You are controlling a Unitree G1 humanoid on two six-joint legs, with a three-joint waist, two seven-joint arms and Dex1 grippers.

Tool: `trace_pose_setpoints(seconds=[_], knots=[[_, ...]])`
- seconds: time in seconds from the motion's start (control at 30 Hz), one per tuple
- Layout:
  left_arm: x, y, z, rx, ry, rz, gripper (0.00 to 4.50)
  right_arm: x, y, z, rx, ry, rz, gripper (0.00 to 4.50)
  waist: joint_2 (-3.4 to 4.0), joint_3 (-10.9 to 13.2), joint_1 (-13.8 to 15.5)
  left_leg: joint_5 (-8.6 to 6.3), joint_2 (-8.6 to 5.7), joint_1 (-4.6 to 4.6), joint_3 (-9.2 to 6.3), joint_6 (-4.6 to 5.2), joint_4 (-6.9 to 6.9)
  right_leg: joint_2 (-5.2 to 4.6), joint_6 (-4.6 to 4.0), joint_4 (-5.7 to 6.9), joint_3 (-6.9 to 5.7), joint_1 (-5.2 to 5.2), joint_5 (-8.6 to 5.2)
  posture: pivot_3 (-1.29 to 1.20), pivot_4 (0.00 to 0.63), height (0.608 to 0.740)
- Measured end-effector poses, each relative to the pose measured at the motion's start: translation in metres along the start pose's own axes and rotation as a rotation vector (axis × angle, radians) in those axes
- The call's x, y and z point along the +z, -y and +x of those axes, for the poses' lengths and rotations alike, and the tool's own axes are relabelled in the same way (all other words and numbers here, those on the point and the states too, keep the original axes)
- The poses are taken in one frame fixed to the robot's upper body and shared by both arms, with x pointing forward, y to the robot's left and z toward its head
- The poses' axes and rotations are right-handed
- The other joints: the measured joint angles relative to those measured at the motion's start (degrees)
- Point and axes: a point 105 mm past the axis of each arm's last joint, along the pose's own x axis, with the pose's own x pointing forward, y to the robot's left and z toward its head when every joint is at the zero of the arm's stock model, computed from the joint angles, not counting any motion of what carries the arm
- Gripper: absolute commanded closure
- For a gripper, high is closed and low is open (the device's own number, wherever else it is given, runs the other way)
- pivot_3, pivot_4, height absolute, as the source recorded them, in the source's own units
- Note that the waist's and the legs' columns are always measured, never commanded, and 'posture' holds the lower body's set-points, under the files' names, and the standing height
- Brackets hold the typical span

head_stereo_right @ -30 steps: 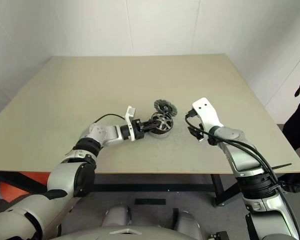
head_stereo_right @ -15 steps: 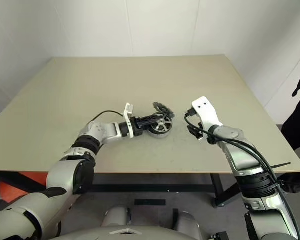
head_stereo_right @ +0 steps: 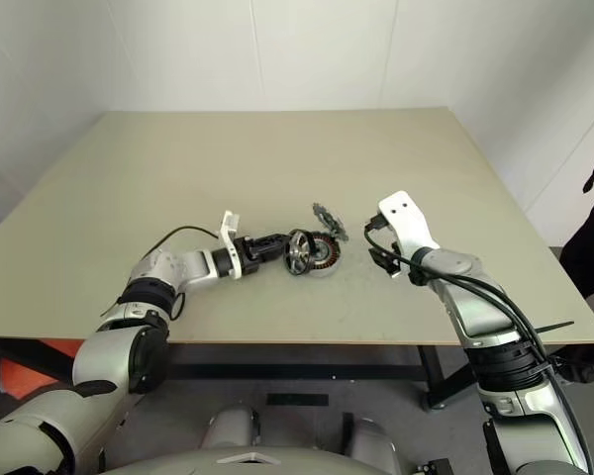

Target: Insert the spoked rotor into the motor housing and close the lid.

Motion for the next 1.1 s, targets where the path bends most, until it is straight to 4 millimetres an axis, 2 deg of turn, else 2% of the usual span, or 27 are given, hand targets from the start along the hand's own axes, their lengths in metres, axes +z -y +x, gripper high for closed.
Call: trace_pose_setpoints(seconds=[0.57,0.77,0.9,1.1], knots=[[-0.002,0.005,-0.004,-0.012,0.003,0.026,2.10,0.001,-0.003,-0.002,0.019,-0.001,-0.028,1.11,0.00,0.0,0.0,0.00,0.00,-0.01,0.00,0.00,0.00,0.00,0.01,0.00,0.00,-0.06,0.00,0.00,0.000,0.740],[-0.004,0.002,-0.006,-0.008,0.003,0.024,2.10,0.025,-0.004,-0.034,0.051,0.039,-0.226,1.11,0.01,0.0,0.1,-0.01,0.01,-0.02,0.00,0.01,-0.04,0.02,0.30,-0.03,0.01,-0.07,-0.18,0.00,0.000,0.740],[-0.002,0.001,-0.009,-0.002,0.008,0.026,2.10,0.019,-0.014,-0.057,0.145,-0.010,-0.435,1.11,-0.01,0.0,0.2,-0.06,0.00,-0.02,0.00,0.10,-0.04,0.01,0.51,-0.05,0.03,0.02,-0.30,0.00,0.000,0.740],[-0.002,0.001,-0.009,-0.003,0.018,0.031,2.10,0.025,-0.027,-0.065,0.227,0.008,-0.579,1.11,-0.01,0.0,0.1,-0.13,0.00,0.01,0.02,0.22,0.00,0.01,0.54,-0.01,0.05,0.07,-0.32,0.00,0.000,0.740]])
